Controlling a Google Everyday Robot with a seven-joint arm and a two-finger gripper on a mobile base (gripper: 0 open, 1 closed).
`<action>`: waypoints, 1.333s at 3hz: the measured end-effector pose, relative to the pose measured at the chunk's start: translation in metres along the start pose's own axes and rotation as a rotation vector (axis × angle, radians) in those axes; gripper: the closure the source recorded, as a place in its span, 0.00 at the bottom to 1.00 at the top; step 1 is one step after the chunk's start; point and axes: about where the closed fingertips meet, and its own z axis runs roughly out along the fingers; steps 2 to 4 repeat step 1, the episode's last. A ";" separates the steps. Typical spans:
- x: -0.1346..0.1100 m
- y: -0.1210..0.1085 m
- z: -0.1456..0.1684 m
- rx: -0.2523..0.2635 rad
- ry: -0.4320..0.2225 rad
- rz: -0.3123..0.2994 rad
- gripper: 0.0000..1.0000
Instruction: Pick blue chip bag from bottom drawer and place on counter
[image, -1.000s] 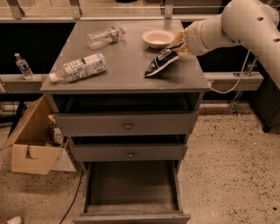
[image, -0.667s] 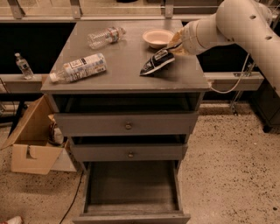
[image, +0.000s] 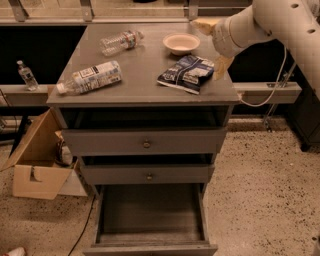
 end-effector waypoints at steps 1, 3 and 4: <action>0.037 0.005 -0.050 -0.023 0.061 -0.017 0.00; 0.037 0.005 -0.050 -0.023 0.061 -0.017 0.00; 0.037 0.005 -0.050 -0.023 0.061 -0.017 0.00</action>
Offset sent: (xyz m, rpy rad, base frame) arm 0.0000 0.0000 0.0000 0.0000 0.0000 0.0000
